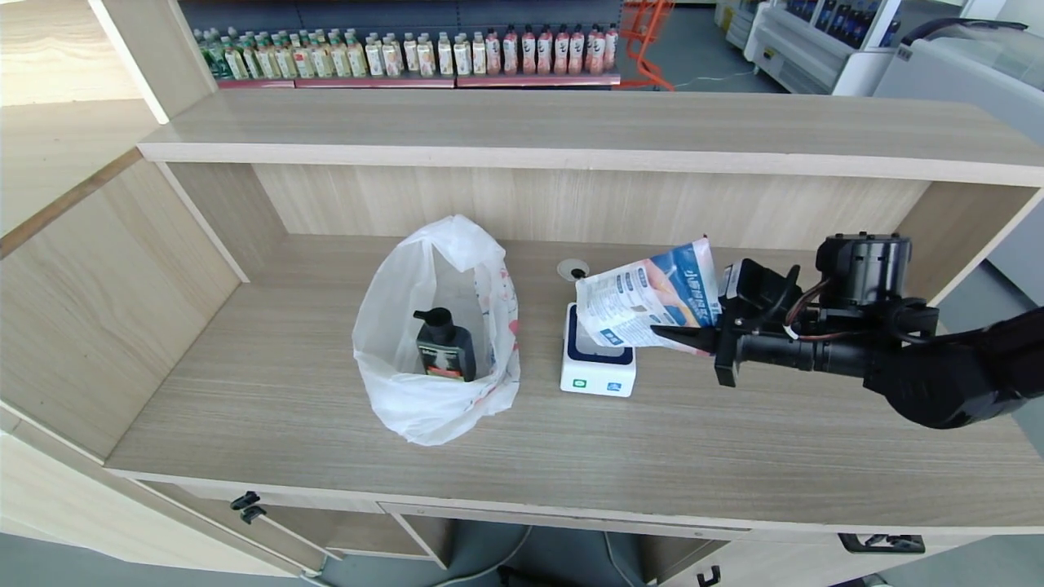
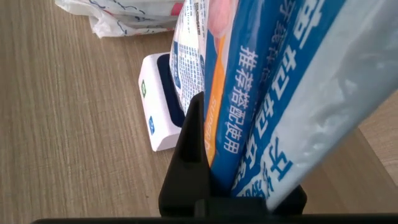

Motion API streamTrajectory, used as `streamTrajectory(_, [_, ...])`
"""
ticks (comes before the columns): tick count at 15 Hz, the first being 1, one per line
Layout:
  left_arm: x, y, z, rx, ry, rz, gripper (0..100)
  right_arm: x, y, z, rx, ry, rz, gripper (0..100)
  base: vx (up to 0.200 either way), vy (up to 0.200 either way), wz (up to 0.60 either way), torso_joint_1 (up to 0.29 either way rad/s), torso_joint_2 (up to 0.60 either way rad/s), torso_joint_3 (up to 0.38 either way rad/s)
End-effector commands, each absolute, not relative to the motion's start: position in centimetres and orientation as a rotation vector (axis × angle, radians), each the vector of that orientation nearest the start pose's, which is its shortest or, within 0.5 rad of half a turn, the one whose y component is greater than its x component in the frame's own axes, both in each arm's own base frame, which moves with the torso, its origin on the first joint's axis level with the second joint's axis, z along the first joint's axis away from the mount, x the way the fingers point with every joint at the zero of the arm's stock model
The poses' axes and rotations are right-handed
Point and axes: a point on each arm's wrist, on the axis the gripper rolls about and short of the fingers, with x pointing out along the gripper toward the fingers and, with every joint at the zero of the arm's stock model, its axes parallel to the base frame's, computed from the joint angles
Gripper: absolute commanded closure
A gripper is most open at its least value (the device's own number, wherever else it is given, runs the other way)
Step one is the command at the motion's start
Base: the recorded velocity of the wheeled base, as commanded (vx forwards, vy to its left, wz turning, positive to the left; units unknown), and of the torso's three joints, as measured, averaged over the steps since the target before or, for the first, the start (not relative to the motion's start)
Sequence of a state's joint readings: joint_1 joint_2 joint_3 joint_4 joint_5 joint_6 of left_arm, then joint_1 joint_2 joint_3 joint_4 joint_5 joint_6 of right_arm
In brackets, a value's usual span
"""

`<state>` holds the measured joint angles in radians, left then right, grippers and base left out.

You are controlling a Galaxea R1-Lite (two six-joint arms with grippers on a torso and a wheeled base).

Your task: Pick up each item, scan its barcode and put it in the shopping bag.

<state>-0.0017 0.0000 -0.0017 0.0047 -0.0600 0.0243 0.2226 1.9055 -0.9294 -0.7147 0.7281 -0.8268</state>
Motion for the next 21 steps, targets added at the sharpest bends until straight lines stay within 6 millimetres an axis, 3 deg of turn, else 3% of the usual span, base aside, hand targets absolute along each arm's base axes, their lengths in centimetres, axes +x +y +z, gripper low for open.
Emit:
streamTrajectory(1, [-2.3, -0.1, 7.5, 0.024, 0.002, -0.061, 0, 34.7, 9.8, 14.6, -0.686, -0.138, 1.008, 100, 0.000, 0.000, 0.00, 0.000, 0.00, 0.000])
streamTrajectory(11, [-2.3, -0.1, 7.5, 0.024, 0.002, -0.061, 0, 35.6, 10.0, 14.2, -0.683, -0.141, 1.006, 100, 0.000, 0.000, 0.00, 0.000, 0.00, 0.000])
streamTrajectory(12, [-2.3, -0.1, 7.5, 0.024, 0.002, -0.061, 0, 35.3, 9.9, 15.4, -0.650, -0.151, 0.994, 100, 0.000, 0.000, 0.00, 0.000, 0.00, 0.000])
streamTrajectory(14, [-2.3, -0.1, 7.5, 0.024, 0.004, -0.061, 0, 33.7, 9.5, 18.5, -0.551, -0.156, 0.964, 100, 0.000, 0.000, 0.00, 0.000, 0.00, 0.000])
streamTrajectory(15, [-2.3, -0.1, 7.5, 0.024, 0.002, -0.061, 0, 31.2, 8.7, 22.1, -0.402, -0.131, 0.902, 100, 0.000, 0.000, 0.00, 0.000, 0.00, 0.000])
streamTrajectory(16, [-2.3, -0.1, 7.5, 0.024, 0.002, -0.061, 0, 29.3, 8.2, 24.0, -0.286, -0.082, 0.866, 100, 0.000, 0.000, 0.00, 0.000, 0.00, 0.000])
streamTrajectory(17, [-2.3, -0.1, 7.5, 0.024, 0.002, -0.061, 0, 28.2, 7.9, 25.0, -0.221, -0.051, 0.842, 100, 0.000, 0.000, 0.00, 0.000, 0.00, 0.000])
streamTrajectory(18, [-2.3, -0.1, 7.5, 0.024, 0.004, -0.061, 0, 25.2, 7.1, 26.2, -0.056, 0.060, 0.789, 100, 0.000, 0.000, 0.00, 0.000, 0.00, 0.000])
streamTrajectory(21, [-2.3, -0.1, 7.5, 0.024, 0.002, -0.061, 0, 22.3, 5.6, 25.8, 0.062, 0.168, 0.737, 100, 0.000, 0.000, 0.00, 0.000, 0.00, 0.000])
